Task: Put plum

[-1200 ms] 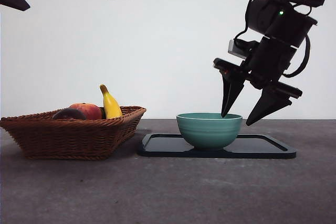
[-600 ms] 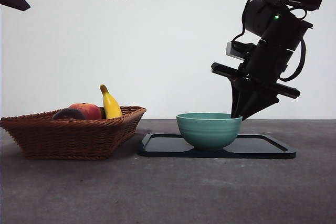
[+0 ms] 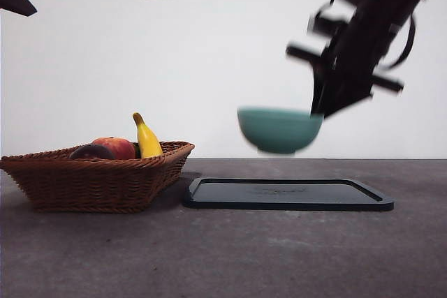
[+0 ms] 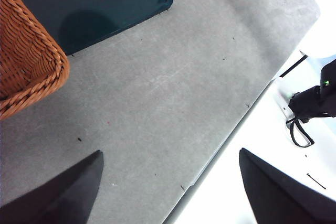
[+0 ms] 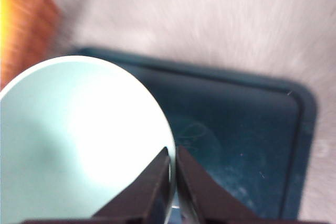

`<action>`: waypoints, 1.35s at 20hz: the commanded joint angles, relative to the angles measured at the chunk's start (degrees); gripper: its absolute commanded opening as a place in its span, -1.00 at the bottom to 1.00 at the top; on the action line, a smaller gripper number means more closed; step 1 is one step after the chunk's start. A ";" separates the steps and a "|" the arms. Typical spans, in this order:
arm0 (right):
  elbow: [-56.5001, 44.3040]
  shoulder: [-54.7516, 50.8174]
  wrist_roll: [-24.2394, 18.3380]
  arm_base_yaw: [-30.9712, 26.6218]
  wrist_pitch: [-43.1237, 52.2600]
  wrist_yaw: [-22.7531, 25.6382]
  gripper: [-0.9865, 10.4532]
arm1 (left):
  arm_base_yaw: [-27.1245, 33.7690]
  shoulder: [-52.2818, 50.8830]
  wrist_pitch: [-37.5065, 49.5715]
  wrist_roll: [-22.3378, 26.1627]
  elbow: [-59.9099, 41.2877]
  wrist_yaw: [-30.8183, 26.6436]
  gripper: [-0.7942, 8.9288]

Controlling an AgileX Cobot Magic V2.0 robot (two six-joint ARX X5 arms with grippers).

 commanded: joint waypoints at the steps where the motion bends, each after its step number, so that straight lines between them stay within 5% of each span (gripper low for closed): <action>1: 1.33 -3.85 -1.27 0.66 -2.91 -1.60 -0.81 | -0.22 0.39 0.22 0.68 1.22 0.31 0.00; 10: -1.73 -21.20 -5.22 8.26 -15.76 0.61 -0.81 | -0.22 0.39 0.20 0.68 1.22 0.31 0.00; 18: -19.50 -22.53 -4.48 16.72 -4.04 3.48 -0.81 | -0.22 0.39 0.15 0.68 1.22 0.31 0.00; 27: -29.97 -19.82 -1.70 17.55 4.81 3.37 -0.81 | -0.22 0.39 0.13 0.68 1.22 0.31 0.00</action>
